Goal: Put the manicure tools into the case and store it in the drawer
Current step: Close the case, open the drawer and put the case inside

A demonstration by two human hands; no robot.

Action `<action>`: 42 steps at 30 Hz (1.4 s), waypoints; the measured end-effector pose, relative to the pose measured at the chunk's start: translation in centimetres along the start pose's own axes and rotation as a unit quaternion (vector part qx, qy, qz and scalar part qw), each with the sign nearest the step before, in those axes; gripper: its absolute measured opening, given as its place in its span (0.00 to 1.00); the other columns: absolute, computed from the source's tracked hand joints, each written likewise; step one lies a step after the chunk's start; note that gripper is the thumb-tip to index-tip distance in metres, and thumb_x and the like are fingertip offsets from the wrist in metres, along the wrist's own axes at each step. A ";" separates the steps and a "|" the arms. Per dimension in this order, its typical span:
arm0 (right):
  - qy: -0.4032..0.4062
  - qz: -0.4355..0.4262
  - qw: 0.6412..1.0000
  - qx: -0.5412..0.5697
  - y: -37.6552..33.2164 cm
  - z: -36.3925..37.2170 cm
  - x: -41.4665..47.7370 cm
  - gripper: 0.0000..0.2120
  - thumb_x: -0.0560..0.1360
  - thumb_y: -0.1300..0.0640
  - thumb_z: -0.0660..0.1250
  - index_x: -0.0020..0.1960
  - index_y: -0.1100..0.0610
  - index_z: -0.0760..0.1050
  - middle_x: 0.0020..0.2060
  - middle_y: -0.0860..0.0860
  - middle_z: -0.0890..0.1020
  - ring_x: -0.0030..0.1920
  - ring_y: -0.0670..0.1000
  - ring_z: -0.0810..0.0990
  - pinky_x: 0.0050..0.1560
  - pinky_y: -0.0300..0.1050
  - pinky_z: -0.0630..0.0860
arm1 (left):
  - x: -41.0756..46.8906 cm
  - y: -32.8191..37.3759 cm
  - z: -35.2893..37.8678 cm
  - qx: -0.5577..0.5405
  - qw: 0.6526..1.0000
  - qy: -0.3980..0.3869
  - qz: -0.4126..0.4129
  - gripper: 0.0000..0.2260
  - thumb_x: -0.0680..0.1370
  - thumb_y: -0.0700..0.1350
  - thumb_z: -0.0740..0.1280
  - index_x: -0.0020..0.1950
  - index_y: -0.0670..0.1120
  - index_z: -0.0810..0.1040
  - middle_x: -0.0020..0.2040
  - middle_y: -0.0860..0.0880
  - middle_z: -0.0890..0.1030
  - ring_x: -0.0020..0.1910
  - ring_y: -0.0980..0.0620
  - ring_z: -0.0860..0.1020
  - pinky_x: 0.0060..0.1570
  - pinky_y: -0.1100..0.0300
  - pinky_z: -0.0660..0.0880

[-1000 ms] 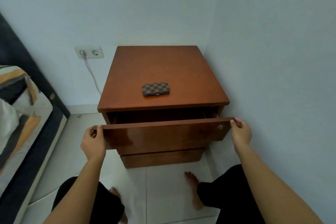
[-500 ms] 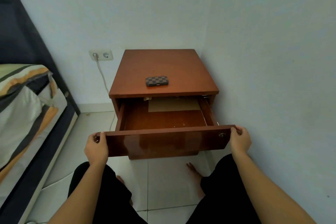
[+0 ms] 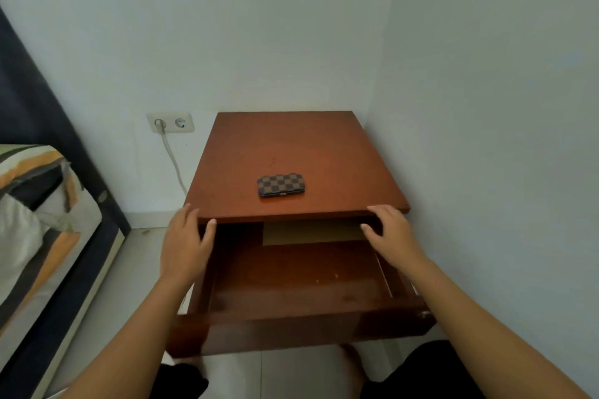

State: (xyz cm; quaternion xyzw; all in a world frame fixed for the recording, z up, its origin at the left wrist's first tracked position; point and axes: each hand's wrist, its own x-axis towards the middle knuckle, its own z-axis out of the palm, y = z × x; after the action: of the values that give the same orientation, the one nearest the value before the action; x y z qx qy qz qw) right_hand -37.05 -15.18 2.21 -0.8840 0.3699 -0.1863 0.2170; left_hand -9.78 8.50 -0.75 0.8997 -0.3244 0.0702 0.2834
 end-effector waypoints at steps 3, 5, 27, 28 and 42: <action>-0.040 -0.073 0.996 -0.019 -3.9 2.4 4.7 0.24 0.77 0.51 0.62 0.70 0.56 0.64 0.69 0.52 0.69 0.71 0.50 0.64 0.69 0.46 0.63 | 4.0 0.9 2.2 0.050 0.997 -0.053 0.028 0.28 0.79 0.58 0.55 0.75 0.43 0.61 0.77 0.44 0.58 0.76 0.46 0.53 0.72 0.51 0.50; -0.058 -0.109 0.992 -0.028 -6.3 4.2 7.4 0.25 0.77 0.50 0.62 0.71 0.56 0.62 0.69 0.51 0.67 0.71 0.49 0.63 0.68 0.46 0.65 | 6.4 1.4 3.6 0.076 0.993 -0.084 0.042 0.31 0.79 0.61 0.52 0.77 0.45 0.55 0.78 0.46 0.52 0.77 0.48 0.48 0.72 0.53 0.43; -0.123 -0.258 0.954 -0.094 -7.8 9.2 6.6 0.35 0.73 0.38 0.61 0.73 0.54 0.58 0.66 0.52 0.70 0.67 0.51 0.66 0.67 0.46 0.64 | 10.4 1.7 7.0 0.153 0.979 -0.135 0.008 0.32 0.77 0.66 0.45 0.77 0.50 0.50 0.78 0.48 0.49 0.77 0.48 0.47 0.73 0.50 0.43; -0.121 -0.271 0.950 -0.093 -7.5 9.2 5.3 0.35 0.73 0.37 0.61 0.73 0.54 0.59 0.65 0.52 0.71 0.66 0.51 0.66 0.66 0.45 0.64 | 10.4 1.7 6.9 0.153 0.979 -0.137 0.007 0.32 0.77 0.66 0.45 0.77 0.50 0.50 0.78 0.48 0.50 0.77 0.48 0.47 0.73 0.50 0.43; -0.389 -0.098 0.908 -0.124 -4.3 16.5 4.1 0.37 0.68 0.43 0.71 0.71 0.51 0.60 0.69 0.54 0.65 0.68 0.58 0.63 0.67 0.55 0.65 | 10.3 1.4 6.9 0.147 0.981 -0.126 0.014 0.33 0.78 0.66 0.46 0.77 0.50 0.51 0.78 0.48 0.50 0.77 0.48 0.47 0.73 0.51 0.44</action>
State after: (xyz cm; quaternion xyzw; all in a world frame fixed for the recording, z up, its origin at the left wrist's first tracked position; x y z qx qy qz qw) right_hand -23.78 -11.43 -8.61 -0.9378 0.1881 0.1993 0.2130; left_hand -3.06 -1.80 -2.60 0.9285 -0.3565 0.0070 0.1033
